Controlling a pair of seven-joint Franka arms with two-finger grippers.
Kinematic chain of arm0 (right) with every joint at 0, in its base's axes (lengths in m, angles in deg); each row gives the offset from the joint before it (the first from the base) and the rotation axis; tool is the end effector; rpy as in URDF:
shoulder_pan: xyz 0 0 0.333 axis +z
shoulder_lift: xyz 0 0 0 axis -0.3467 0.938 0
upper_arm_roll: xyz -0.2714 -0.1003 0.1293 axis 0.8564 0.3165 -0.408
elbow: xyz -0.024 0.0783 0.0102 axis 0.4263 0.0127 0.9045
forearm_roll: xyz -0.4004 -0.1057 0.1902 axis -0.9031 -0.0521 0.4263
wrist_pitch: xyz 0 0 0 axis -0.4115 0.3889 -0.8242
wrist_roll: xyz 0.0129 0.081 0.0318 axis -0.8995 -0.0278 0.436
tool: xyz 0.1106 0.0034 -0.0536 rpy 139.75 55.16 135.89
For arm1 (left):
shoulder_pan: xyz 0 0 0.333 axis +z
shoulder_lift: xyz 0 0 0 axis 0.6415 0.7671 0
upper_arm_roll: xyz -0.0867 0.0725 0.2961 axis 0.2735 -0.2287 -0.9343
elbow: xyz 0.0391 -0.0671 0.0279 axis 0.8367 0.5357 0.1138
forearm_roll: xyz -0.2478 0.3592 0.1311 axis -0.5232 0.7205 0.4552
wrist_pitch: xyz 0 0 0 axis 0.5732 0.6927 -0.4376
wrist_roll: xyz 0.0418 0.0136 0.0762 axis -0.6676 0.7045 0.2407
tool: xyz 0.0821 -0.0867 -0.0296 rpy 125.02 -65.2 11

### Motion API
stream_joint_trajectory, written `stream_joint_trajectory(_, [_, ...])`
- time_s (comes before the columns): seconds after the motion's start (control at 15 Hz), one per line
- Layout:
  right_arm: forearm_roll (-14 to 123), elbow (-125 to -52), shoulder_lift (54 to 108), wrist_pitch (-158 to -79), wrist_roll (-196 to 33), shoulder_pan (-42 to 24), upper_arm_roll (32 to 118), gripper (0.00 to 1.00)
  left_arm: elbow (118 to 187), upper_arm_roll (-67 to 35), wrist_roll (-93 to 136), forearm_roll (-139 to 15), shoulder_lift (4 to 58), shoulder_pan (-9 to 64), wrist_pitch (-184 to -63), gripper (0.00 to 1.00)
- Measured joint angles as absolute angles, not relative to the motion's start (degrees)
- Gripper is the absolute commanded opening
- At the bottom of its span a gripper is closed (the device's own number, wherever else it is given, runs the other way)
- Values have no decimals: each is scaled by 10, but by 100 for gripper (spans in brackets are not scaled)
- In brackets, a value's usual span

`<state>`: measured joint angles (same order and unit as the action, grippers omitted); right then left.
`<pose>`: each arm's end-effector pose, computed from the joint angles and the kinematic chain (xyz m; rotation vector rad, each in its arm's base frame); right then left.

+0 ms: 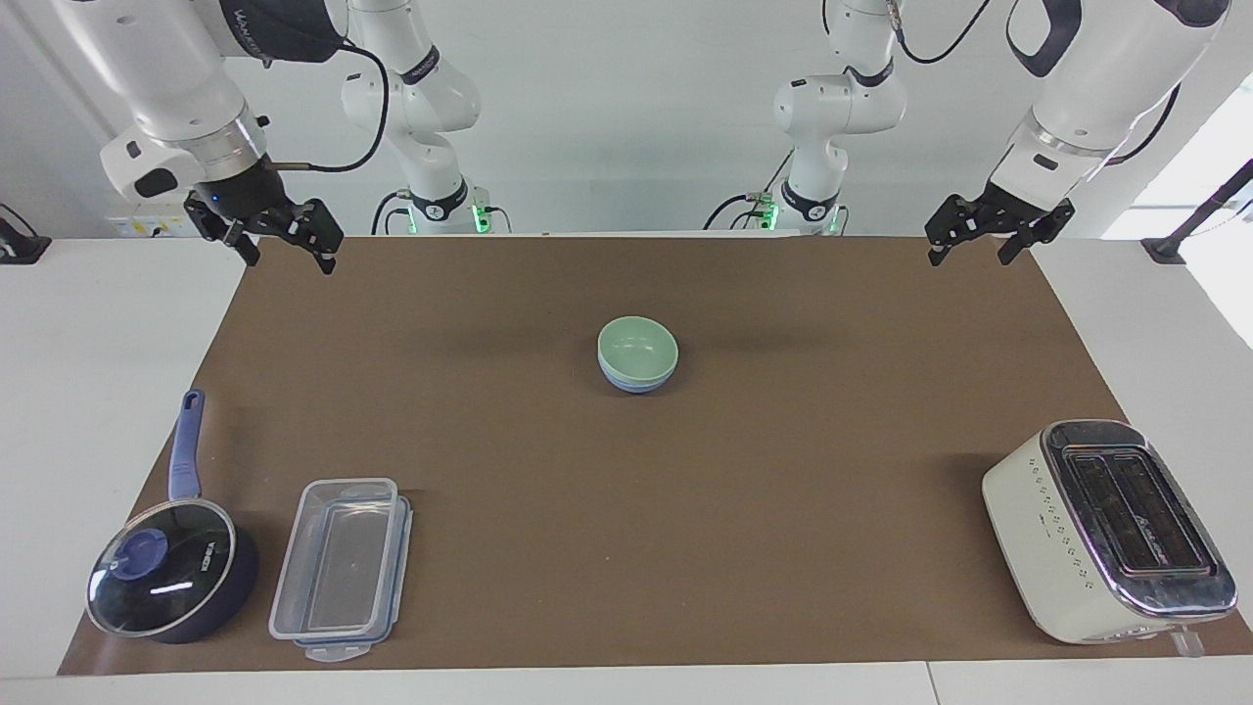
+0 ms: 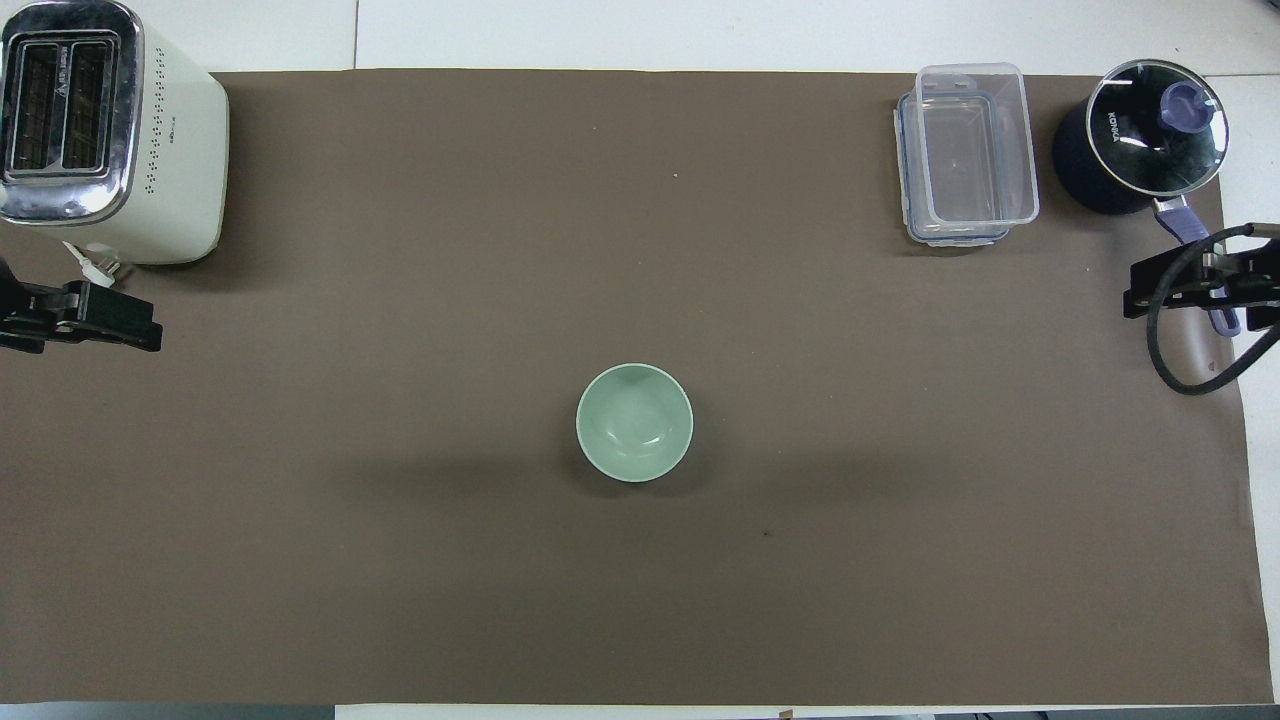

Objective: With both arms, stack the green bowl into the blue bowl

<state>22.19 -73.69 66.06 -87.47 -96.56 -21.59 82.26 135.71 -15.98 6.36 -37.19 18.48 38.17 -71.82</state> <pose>0.6108 -0.0179 0.6098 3.1033 -0.2316 -0.0885 0.5958 -0.0470 0.6036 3.1354 -0.1118 -0.1030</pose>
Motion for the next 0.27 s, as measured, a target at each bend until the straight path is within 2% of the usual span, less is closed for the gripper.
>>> stream_joint_trajectory(0.27, [222, -739, 661, -874, -969, -216, 823, 100, 1357, -160, 64, -372, 185, 382, -718, 100])
